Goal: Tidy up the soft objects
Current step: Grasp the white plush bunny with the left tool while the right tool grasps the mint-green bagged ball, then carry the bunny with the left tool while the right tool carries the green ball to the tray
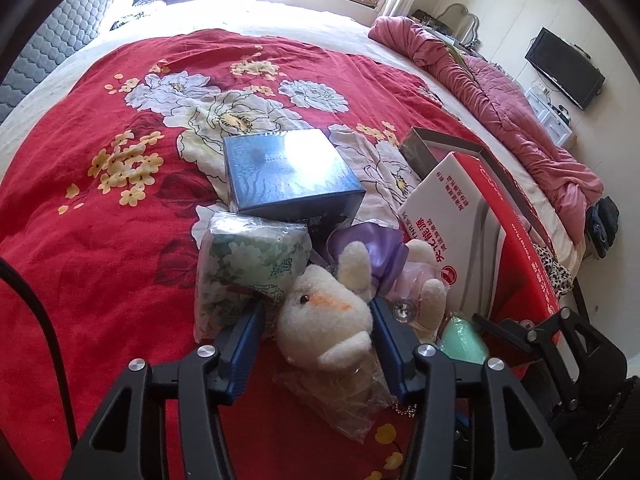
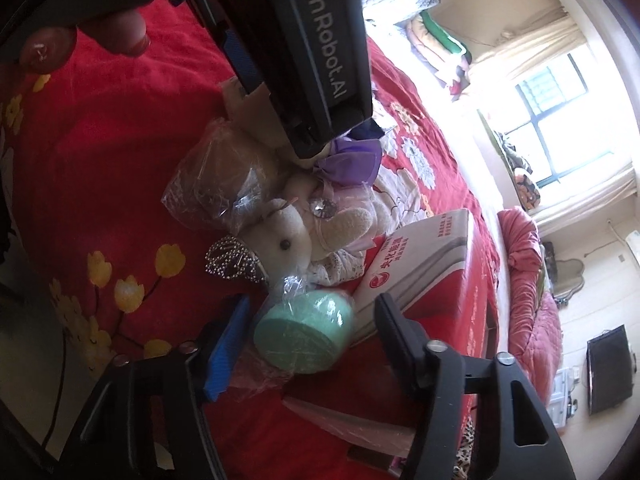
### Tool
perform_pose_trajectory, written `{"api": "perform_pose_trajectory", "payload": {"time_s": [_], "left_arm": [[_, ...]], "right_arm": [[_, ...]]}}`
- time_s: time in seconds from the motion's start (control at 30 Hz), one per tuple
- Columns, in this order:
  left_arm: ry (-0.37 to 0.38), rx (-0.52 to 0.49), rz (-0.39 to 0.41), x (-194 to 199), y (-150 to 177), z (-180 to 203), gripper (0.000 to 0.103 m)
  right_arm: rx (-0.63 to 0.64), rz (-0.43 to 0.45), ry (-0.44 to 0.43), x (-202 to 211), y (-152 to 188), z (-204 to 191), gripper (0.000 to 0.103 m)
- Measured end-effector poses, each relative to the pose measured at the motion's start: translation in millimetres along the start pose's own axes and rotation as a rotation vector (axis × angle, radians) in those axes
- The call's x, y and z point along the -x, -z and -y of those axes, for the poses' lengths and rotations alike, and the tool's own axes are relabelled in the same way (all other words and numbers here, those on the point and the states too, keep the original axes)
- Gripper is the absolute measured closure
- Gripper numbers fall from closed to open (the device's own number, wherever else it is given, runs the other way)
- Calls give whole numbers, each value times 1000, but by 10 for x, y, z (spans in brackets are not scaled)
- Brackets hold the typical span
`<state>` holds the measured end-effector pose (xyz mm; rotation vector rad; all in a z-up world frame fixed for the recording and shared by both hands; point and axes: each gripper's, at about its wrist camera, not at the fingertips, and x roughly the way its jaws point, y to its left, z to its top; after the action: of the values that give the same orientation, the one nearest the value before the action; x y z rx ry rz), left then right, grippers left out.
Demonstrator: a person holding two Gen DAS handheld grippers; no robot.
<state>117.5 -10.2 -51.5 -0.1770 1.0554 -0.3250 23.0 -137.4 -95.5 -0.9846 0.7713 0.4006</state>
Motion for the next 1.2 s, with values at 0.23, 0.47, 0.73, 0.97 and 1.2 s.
{"api": "perform_pose_trajectory", "payload": {"time_s": [0.23,0.47,0.73,0.97,1.2], "left_arm": [[7,-12,16,5,24,25,61],[38,-9,47,101,68,5,62],[55,-20,91,248,116,46,62],[39,-19,114,397,165,87,62],[32,-36,141,561,172,221,62]], "right_arm": [[-11,16,7,23,13,22,53],[-61,97,64,204,28,129,54],[-127,194,136,327,8,390,54],[-195,239,136,347,-4,651,54],[-256,271,120,471,33,693,54]]}}
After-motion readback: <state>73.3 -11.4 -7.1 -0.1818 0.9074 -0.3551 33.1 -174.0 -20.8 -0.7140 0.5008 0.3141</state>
